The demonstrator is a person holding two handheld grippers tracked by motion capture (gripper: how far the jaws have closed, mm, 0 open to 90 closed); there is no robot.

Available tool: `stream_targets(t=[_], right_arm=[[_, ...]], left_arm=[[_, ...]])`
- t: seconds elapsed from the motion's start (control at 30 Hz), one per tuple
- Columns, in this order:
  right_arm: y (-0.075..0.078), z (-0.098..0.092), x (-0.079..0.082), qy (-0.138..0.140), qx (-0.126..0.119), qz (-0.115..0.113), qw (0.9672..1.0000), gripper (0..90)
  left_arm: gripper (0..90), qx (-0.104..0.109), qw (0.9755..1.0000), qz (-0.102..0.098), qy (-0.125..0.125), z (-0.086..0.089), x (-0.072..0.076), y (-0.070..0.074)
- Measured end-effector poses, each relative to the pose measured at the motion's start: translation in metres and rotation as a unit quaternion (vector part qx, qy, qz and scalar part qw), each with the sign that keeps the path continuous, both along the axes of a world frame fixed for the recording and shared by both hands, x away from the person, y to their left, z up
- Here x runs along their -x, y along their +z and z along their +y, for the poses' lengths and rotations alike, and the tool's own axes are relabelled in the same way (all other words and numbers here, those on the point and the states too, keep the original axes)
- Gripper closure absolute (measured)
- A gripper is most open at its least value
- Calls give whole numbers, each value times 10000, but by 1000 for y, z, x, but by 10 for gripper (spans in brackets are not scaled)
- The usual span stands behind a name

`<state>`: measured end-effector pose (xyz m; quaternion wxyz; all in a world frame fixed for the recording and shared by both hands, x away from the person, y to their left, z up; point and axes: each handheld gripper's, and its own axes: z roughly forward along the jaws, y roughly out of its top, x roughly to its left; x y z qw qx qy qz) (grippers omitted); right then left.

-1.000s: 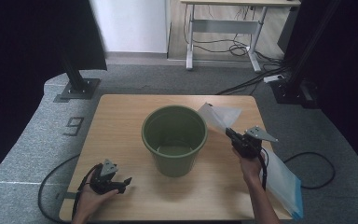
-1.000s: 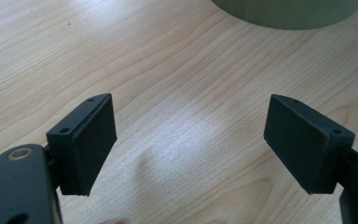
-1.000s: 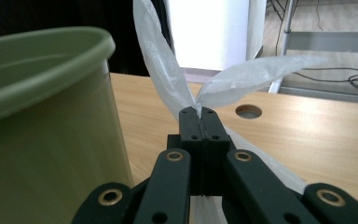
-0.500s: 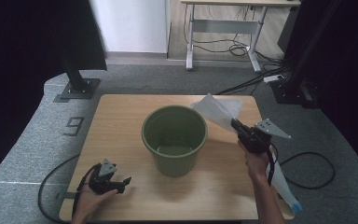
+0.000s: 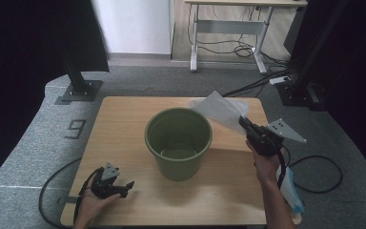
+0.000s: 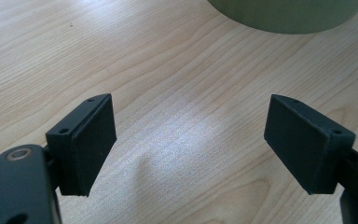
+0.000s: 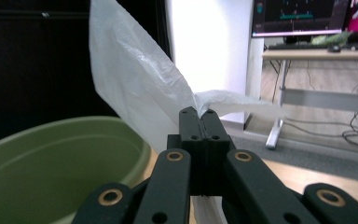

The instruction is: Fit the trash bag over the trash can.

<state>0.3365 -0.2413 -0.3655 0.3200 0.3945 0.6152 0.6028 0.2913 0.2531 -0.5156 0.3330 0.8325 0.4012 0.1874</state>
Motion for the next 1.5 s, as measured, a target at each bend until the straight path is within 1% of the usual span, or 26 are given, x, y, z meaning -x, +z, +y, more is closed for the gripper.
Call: stream_targets(t=[0.2,0.23,0.33,0.37,0.4,0.43,0.47,0.53,0.63,0.67,0.77,0.8,0.87,0.9,0.93,1.07,1.1,1.17,1.2,1.23,1.27,1.3,1.33,1.43,1.47,1.5], right_arm=[[22,5,9,48,4,-275,9996,888],[22,5,9,48,4,-275,9996,888],[34,10,15,110,33,-473,9988,888],[42,14,18,169,20,-571,9982,888],[42,14,18,169,20,-571,9982,888],[48,19,21,242,49,-649,9976,888],[48,19,21,242,49,-649,9976,888],[51,25,25,349,101,-705,9969,888],[50,36,30,524,213,-748,9956,888],[48,43,32,625,272,-725,9950,888],[42,55,31,783,399,-629,9941,887],[38,61,31,847,484,-586,9935,887],[35,65,30,903,547,-551,9929,887],[27,73,27,1035,629,-446,9916,887],[24,77,25,1089,663,-391,9911,887],[14,87,20,1285,692,-190,9891,887],[8,92,18,1442,661,-44,9873,887],[4,97,17,1575,646,49,9854,887],[4,97,17,1575,646,49,9854,887],[1,102,19,1655,714,90,9836,887],[1,102,19,1655,714,90,9836,887],[-3,107,19,1709,781,137,9821,886],[-3,107,19,1709,781,137,9821,886],[-12,110,17,1768,822,285,9804,881],[-14,111,16,1792,810,322,9799,868],[-15,111,16,1828,792,363,9793,832]], left_arm=[[169,2,10000,7,-12,0,0,-1],[168,2,10000,7,-12,0,0,-1],[168,1,10000,4,-8,0,0,-1],[168,-3,10000,3,-4,0,0,0],[168,3,10000,2,-2,0,0,0],[168,11,10000,5,-1,1,0,0],[168,23,10000,9,1,1,0,-1],[168,11,10000,19,-13,0,0,-1],[168,-8,10000,28,-30,0,-1,-1],[169,-16,10000,30,-35,0,-1,-1],[169,0,10000,11,-16,1,0,-1],[169,0,10000,11,-16,1,0,-1],[169,2,10000,9,-10,1,0,0],[169,0,10000,14,-3,1,0,-1],[169,0,10000,14,-3,1,0,-1],[169,-24,10000,27,-27,0,0,-2],[169,-25,10000,28,-28,1,0,-2],[170,-16,10000,34,-31,1,0,-1],[171,-16,10000,34,-31,1,0,-1],[171,-18,10000,32,-28,1,0,-1],[171,-21,10000,35,-31,2,0,-1],[172,-24,10000,36,-34,2,0,-1],[172,-28,10000,36,-35,2,0,-1],[172,-29,10000,41,-44,2,0,-1],[172,-29,10000,41,-44,2,0,-1],[172,-37,10000,47,-45,2,0,-1]])
